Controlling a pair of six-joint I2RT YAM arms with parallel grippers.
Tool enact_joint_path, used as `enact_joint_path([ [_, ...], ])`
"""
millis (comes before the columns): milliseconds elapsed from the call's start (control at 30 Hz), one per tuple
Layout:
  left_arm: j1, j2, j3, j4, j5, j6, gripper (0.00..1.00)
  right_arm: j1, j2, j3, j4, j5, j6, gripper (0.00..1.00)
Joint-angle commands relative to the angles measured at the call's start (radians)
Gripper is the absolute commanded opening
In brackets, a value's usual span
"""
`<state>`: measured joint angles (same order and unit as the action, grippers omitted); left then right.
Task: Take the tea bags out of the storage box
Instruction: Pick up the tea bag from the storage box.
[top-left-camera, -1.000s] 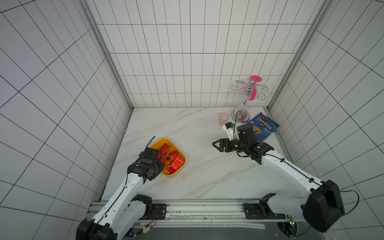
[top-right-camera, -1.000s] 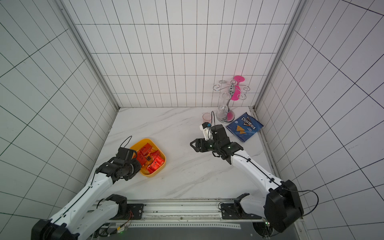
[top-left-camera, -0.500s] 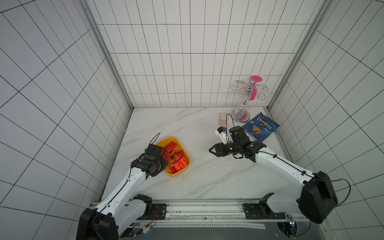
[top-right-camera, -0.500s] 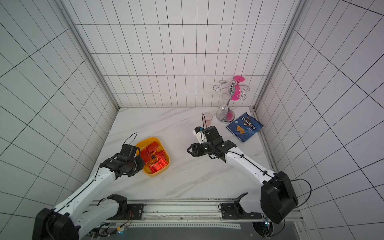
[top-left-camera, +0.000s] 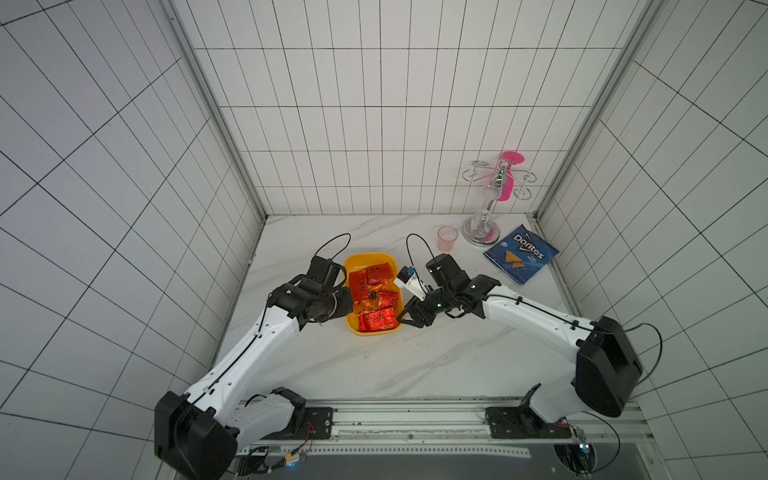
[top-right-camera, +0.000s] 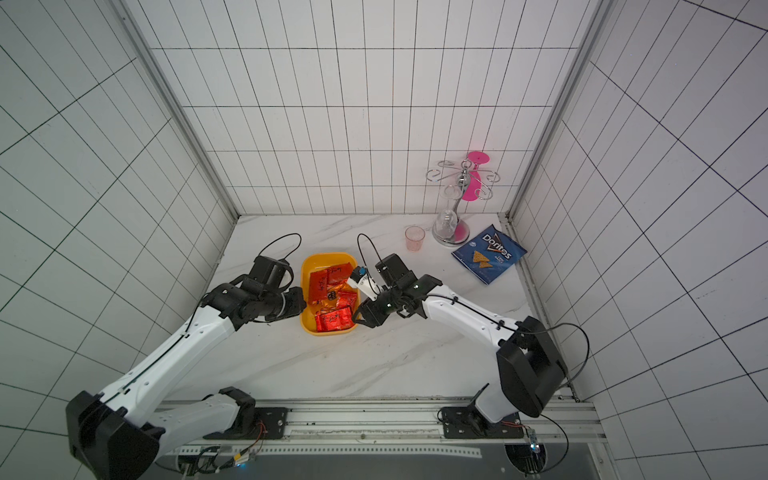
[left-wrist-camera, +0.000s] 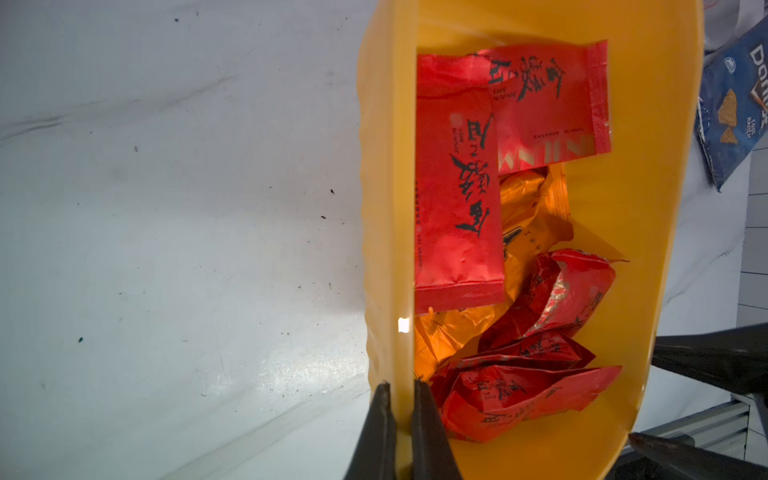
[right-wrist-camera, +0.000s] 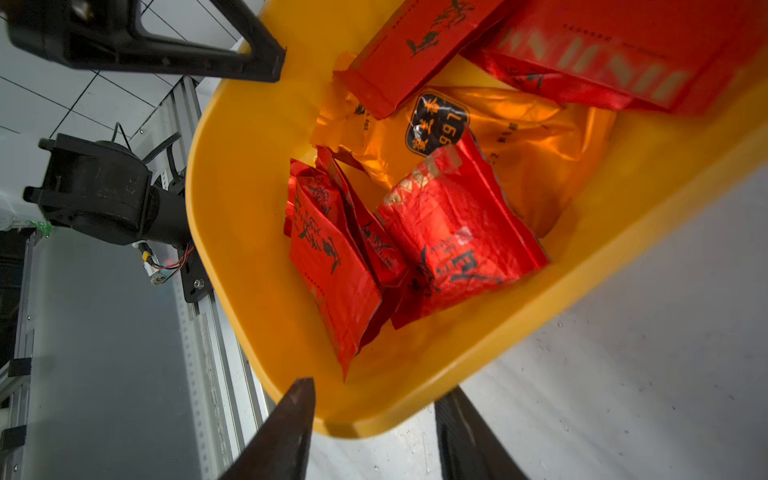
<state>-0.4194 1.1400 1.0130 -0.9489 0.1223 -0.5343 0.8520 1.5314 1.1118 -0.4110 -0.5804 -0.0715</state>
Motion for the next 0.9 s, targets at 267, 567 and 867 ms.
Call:
enact_joint_path([
  [267, -0.001, 0.089, 0.025, -0.035, -0.05, 0.118, 0.0, 0.044, 0.089, 0.161, -0.097, 0.186, -0.109, 0.54],
  [567, 0.051, 0.137, 0.024, -0.045, -0.029, 0.119, 0.0, 0.044, 0.104, 0.142, -0.078, 0.226, -0.106, 0.65],
  [867, 0.044, 0.151, 0.021, -0.044, -0.03, 0.119, 0.0, 0.113, 0.242, 0.275, -0.129, 0.082, -0.119, 0.57],
])
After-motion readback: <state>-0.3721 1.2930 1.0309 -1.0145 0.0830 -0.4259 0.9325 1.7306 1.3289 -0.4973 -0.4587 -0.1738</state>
